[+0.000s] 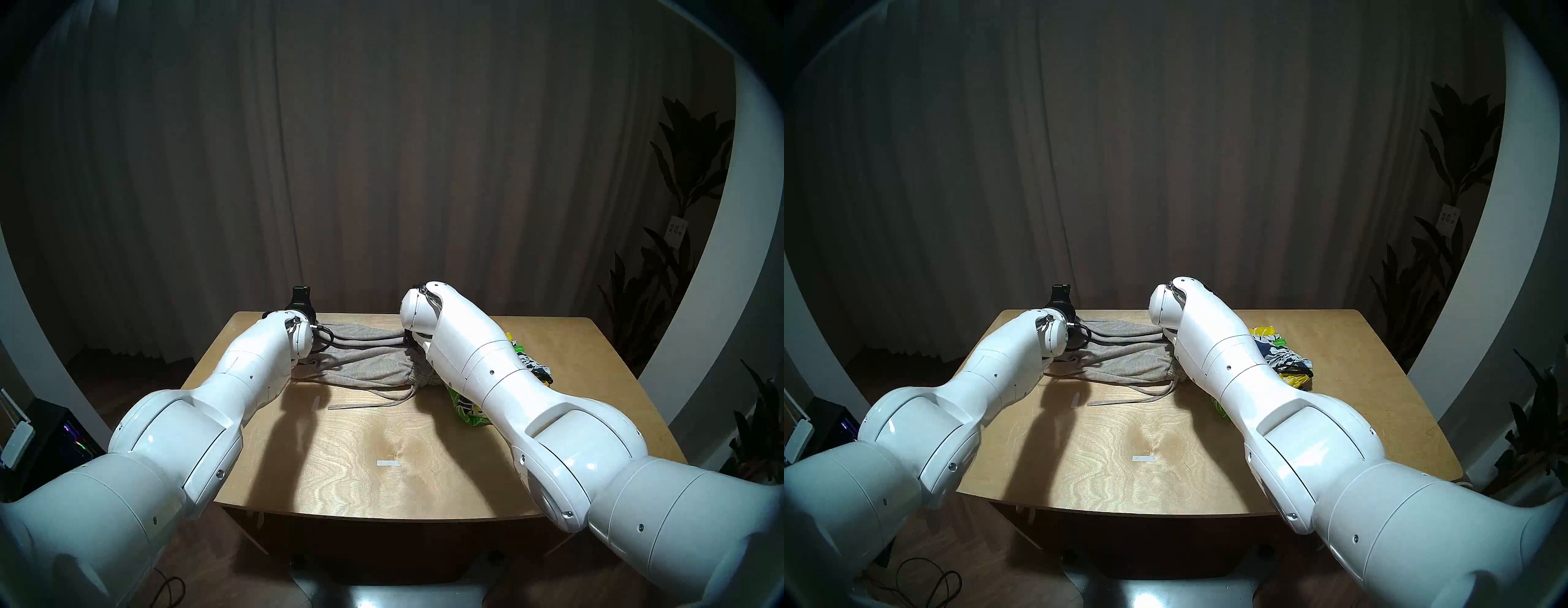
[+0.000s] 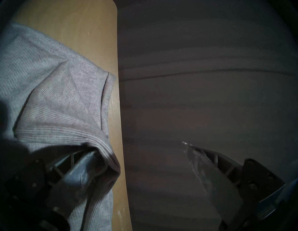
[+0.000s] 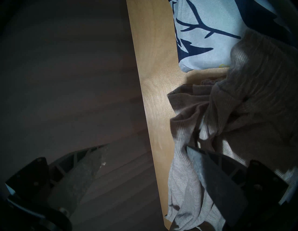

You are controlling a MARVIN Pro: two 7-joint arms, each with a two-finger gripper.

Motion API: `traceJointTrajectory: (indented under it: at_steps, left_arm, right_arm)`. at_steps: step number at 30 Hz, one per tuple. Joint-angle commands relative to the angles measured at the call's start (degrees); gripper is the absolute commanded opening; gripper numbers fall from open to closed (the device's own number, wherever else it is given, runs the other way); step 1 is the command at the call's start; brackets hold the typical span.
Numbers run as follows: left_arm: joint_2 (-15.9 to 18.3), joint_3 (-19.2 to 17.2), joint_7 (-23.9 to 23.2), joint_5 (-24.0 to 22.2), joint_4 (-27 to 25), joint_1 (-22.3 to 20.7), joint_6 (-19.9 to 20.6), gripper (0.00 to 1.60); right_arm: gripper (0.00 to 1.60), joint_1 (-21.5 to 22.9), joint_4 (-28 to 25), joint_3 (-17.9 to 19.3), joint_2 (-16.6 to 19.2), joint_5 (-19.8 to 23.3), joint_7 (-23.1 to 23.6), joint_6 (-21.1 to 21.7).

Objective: Fold pants twice and stack them

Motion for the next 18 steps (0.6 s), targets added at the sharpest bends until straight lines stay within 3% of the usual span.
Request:
traceJointTrajectory:
  at_steps: [1, 18]
  left_arm:
    - [-0.5, 0.4, -0.5, 1.1, 1.0, -5.7, 0.4, 1.60]
    - [-1.5, 2.5, -1.3, 2.9, 6.4, -8.3, 2.1, 1.60]
  right_arm:
    - [1.60, 3.1, 0.6, 0.5, -0.8, 0.1, 1.8, 0.8]
    - [1.60, 5.3, 4.6, 1.5, -1.3, 1.3, 4.7, 3.2]
